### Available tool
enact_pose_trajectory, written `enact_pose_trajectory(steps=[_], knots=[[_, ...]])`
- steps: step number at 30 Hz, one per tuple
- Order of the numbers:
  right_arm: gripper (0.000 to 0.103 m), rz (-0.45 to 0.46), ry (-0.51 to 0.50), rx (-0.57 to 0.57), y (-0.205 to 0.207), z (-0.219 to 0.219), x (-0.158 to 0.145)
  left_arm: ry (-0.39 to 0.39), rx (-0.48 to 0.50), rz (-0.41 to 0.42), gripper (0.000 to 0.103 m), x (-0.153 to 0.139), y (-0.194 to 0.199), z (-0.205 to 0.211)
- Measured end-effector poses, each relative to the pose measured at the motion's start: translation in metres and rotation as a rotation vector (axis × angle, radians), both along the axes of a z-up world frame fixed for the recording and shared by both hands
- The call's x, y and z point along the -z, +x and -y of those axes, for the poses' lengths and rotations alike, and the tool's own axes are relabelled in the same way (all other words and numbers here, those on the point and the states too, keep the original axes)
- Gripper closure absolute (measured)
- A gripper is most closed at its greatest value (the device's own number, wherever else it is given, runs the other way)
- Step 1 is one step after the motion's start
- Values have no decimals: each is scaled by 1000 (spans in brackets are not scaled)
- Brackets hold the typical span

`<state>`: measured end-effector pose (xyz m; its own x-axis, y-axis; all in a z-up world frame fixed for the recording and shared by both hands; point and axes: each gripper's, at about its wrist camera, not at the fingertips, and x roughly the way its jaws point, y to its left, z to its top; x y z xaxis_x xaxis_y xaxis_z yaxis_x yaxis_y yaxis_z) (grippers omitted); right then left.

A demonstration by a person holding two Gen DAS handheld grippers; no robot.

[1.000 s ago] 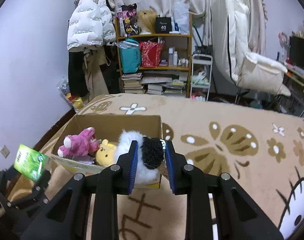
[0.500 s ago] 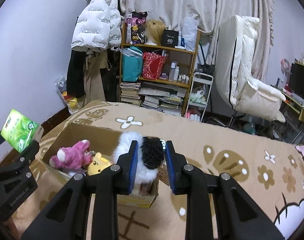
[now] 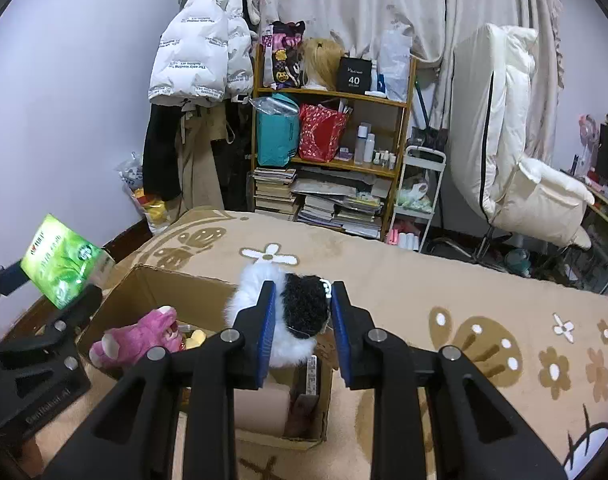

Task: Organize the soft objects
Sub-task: 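Lift the green packet over the box with the left tool while the right tool carries the keychain there, then release the green packet into the box with the left tool while the right tool drops the keychain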

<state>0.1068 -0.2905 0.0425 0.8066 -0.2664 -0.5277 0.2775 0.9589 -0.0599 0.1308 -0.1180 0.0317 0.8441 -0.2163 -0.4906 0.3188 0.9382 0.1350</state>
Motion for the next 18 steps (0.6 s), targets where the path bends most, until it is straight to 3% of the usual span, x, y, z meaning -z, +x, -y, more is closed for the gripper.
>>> enact_pose_trajectory(steps=[6,18], knots=[[75,-18,30,4,9,9,13,11,1,9,27,11,8,16],[74,-28,47,-56,11,7,30,41,130,-51,26,36,12,42]])
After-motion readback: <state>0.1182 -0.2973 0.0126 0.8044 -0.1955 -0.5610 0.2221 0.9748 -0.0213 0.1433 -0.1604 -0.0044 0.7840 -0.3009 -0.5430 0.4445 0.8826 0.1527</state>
